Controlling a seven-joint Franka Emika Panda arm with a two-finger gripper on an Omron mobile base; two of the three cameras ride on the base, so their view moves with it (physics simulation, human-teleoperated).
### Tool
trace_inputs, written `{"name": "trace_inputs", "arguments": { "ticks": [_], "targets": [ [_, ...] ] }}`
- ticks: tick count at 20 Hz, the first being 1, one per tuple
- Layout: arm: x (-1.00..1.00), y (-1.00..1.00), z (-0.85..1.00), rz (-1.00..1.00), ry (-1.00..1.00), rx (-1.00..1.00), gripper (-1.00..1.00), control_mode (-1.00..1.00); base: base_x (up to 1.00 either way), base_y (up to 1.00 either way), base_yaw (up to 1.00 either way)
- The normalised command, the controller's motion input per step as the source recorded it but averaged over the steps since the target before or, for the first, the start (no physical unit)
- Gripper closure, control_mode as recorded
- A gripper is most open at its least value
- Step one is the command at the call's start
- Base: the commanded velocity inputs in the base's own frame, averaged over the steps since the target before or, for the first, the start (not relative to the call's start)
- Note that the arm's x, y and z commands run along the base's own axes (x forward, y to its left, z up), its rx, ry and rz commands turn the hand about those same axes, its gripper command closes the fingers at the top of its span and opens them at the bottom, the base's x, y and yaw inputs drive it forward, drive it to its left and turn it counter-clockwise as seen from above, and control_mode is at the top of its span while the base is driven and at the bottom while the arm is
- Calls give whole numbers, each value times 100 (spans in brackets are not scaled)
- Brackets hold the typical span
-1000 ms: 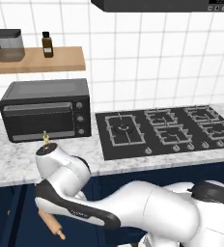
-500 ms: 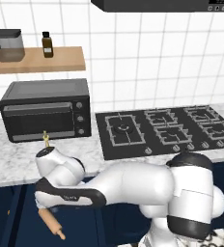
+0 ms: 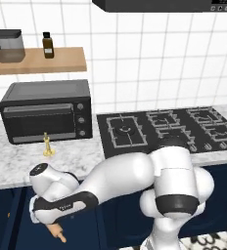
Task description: Pick the rolling pin from the drawer and place it on the counter.
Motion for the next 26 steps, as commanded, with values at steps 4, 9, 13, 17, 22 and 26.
{"name": "trace_inputs", "arguments": {
  "ticks": [4, 9, 13, 17, 22, 26],
  "targets": [
    [37, 0, -44, 12, -5, 0, -100, -100, 0, 0, 0],
    [26, 34, -33, 12, 0, 0, -100, -100, 0, 0, 0],
    [24, 52, -39, 13, 0, -1, -100, -100, 0, 0, 0],
    [36, 33, -52, 16, 0, -3, -100, -100, 0, 0, 0],
    [28, 10, -70, 21, 0, -6, 100, -100, 0, 0, 0],
    [-2, 4, -80, 20, 0, -12, 100, -100, 0, 0, 0]
  ]
}}
